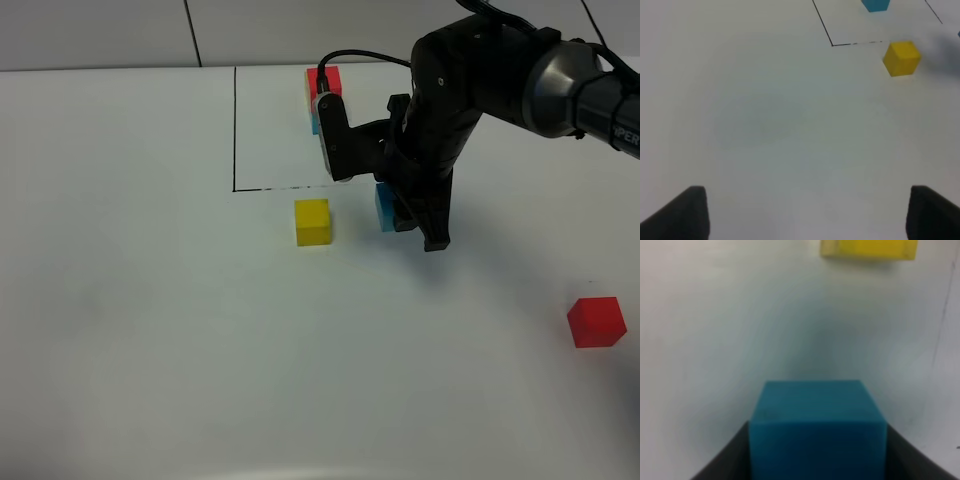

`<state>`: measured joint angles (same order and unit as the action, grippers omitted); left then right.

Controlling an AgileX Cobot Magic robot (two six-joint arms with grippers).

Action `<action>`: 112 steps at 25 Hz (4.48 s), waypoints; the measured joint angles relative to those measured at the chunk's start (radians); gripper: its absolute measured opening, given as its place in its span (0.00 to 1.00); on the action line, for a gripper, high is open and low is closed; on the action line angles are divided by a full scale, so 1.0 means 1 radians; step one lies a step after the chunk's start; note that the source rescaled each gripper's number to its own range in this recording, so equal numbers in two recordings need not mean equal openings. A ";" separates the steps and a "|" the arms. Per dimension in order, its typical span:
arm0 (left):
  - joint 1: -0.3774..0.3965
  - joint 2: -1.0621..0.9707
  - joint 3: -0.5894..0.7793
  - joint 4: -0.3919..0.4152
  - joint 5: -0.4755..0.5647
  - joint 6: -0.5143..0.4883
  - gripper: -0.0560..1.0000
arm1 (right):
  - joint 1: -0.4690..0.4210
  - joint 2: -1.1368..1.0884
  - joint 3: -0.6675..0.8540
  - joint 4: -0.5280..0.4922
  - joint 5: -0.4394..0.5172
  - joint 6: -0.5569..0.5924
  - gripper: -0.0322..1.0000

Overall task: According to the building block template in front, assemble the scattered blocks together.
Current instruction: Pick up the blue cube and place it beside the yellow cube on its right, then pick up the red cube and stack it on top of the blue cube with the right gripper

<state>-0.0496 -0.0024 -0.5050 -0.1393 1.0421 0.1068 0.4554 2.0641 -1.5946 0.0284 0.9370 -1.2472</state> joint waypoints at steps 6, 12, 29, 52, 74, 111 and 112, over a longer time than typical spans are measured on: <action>0.000 0.000 0.000 0.000 0.000 0.001 0.77 | 0.000 0.094 -0.127 0.027 0.076 -0.001 0.05; 0.000 0.000 0.000 0.000 0.000 0.001 0.77 | 0.000 0.165 -0.224 0.048 0.115 -0.001 0.05; 0.000 0.000 0.000 0.000 0.000 0.001 0.77 | -0.042 0.221 -0.244 0.108 0.107 0.028 0.05; 0.000 0.000 0.000 0.000 0.000 0.001 0.77 | -0.041 0.319 -0.308 0.118 0.095 0.079 0.05; 0.000 0.000 0.000 0.000 0.000 0.001 0.77 | 0.006 0.331 -0.317 0.108 0.060 0.079 0.05; 0.000 0.000 0.000 0.000 0.000 0.001 0.77 | 0.013 0.338 -0.316 0.129 0.045 0.140 0.20; 0.000 0.000 0.000 0.000 0.000 0.001 0.77 | 0.015 0.338 -0.316 0.125 0.043 0.148 0.31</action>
<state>-0.0496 -0.0024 -0.5050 -0.1393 1.0421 0.1079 0.4700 2.4024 -1.9106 0.1532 0.9796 -1.0995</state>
